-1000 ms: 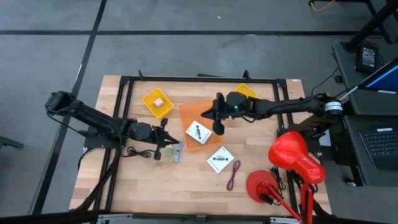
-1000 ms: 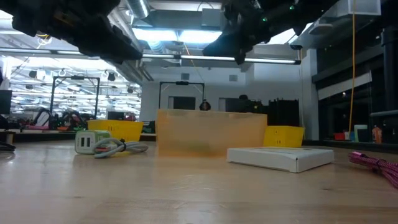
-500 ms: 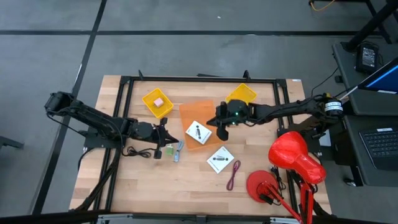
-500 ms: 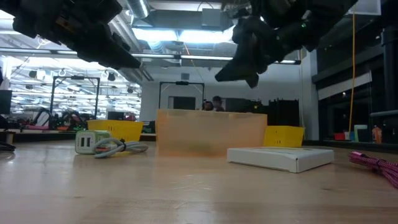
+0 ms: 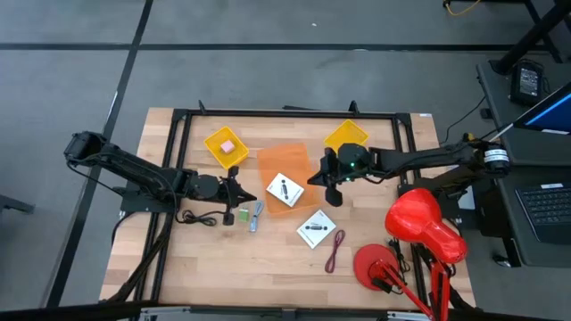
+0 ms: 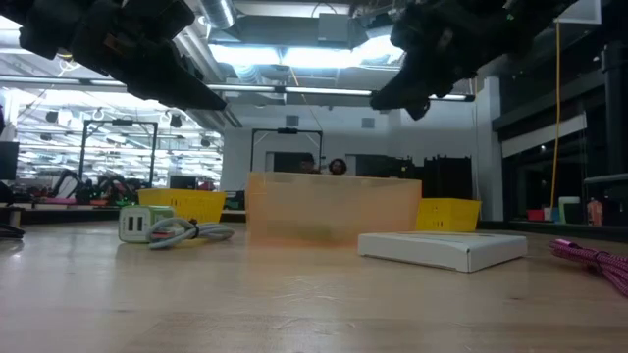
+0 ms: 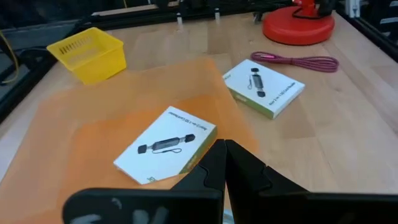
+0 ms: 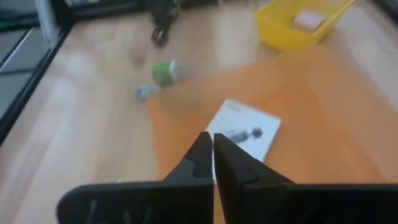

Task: Pick and place items into bin
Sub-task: Put the pink charger cable into the right yellow bin

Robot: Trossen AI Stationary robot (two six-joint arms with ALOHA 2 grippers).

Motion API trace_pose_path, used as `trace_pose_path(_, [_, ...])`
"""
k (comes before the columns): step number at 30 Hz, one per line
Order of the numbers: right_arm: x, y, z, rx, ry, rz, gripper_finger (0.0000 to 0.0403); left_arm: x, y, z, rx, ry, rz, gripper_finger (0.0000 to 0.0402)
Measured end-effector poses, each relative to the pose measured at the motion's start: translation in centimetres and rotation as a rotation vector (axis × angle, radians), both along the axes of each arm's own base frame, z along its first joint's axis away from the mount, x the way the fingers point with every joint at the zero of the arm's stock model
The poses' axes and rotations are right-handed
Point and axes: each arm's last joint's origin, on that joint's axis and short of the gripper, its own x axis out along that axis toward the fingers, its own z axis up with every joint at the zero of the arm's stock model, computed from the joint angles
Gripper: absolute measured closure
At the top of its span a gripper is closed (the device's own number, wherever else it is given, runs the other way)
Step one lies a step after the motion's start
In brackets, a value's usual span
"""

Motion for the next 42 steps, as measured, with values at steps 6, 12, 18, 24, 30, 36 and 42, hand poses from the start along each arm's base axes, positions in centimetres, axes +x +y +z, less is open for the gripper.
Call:
trace_pose_path(6, [-0.8, 2.0, -0.6, -0.008, 0.086, 0.208, 0.0403, 0.0, 0.0, 0.1, 0.005, -0.01, 0.014, 0.04])
trace_pose_path(12, [-1.1, 4.1, -1.2, -0.003, 0.153, 0.287, 0.0403, 0.2, 0.0, 0.6, -0.003, -0.062, 0.024, 0.04])
trace_pose_path(18, [-1.8, 6.6, -0.4, -0.091, 0.271, 0.344, 0.0403, 0.2, 0.0, 0.6, -0.003, -0.063, 0.024, 0.04])
trace_pose_path(24, [-2.2, 9.3, 0.7, -0.176, 0.279, 0.379, 0.0403, 0.2, 0.1, 0.6, 0.002, -0.064, 0.036, 0.04])
trace_pose_path(30, [-2.8, 11.2, 0.7, -0.192, 0.276, 0.436, 0.0403, 0.2, 0.1, 0.6, 0.009, -0.066, 0.05, 0.04])
trace_pose_path(36, [-2.5, 11.9, -0.3, -0.203, 0.317, 0.432, 0.0403, 0.2, 0.1, 0.6, 0.009, -0.067, 0.057, 0.04])
trace_pose_path(42, [-1.2, 12.7, -1.6, -0.279, 0.441, 0.5, 0.0403, 0.2, 0.2, 0.6, -0.032, -0.076, 0.112, 0.04])
